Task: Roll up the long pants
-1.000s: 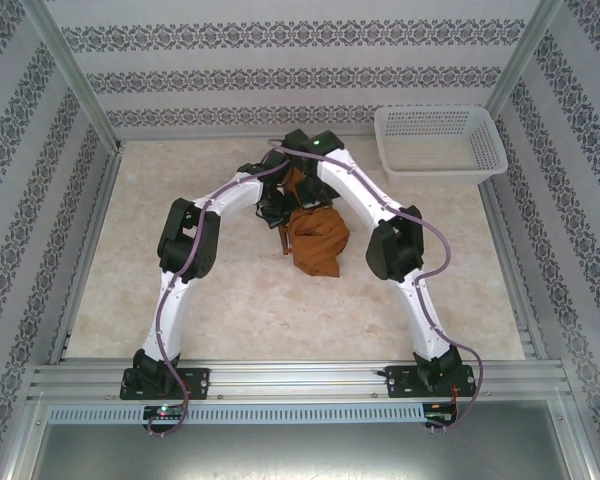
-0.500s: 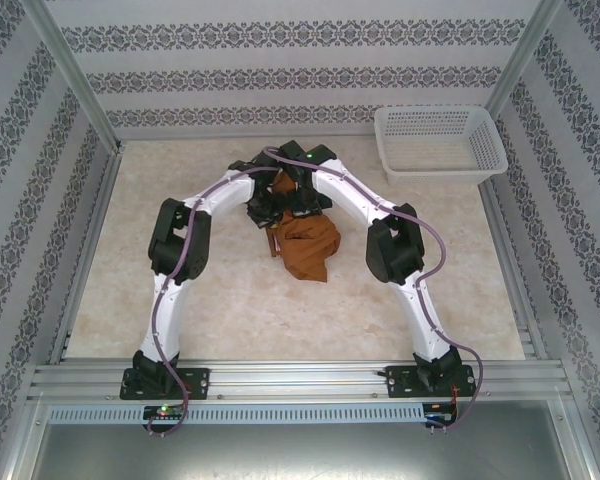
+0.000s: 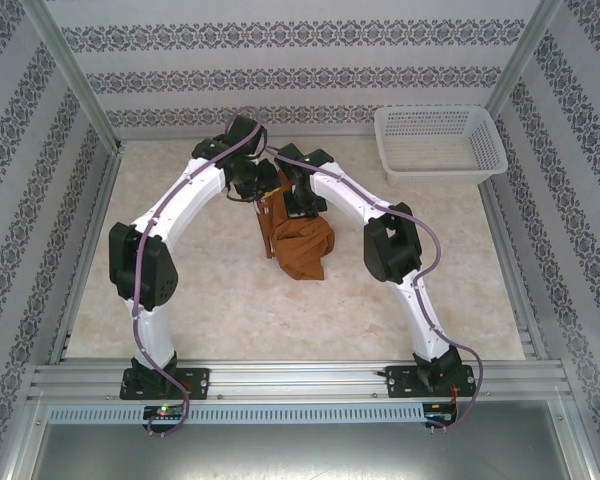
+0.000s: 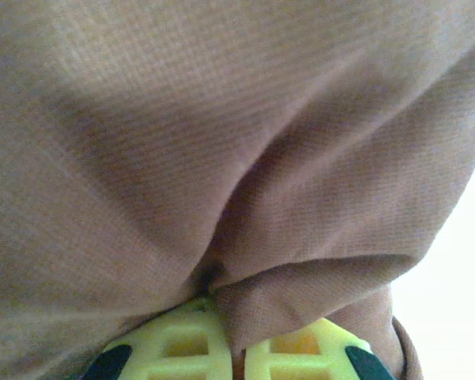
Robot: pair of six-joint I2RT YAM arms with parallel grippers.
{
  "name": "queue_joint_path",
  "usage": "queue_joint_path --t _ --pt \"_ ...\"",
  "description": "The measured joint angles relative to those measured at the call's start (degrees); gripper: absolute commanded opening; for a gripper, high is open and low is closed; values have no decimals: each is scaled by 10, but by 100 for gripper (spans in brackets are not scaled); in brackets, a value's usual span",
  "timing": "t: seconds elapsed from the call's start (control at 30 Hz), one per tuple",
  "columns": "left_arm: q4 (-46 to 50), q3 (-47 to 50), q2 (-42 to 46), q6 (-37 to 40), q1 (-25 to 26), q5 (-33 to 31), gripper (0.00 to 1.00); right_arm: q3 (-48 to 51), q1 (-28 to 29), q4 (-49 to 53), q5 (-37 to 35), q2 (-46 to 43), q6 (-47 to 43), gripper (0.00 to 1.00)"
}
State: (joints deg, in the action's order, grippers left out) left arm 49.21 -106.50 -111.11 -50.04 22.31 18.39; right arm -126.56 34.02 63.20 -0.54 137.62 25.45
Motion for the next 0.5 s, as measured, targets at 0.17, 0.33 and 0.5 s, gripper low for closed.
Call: queue_joint_path --t 0.17,0.33,0.5 --pt "-27 0 -42 -9 3 24 2 33 -2 -28 12 -12 6 0" --pt "-43 4 -56 -15 3 24 0 49 -17 -43 45 -16 12 0" --pt "-56 67 -39 -19 14 -1 0 47 -34 -43 95 -17 12 0"
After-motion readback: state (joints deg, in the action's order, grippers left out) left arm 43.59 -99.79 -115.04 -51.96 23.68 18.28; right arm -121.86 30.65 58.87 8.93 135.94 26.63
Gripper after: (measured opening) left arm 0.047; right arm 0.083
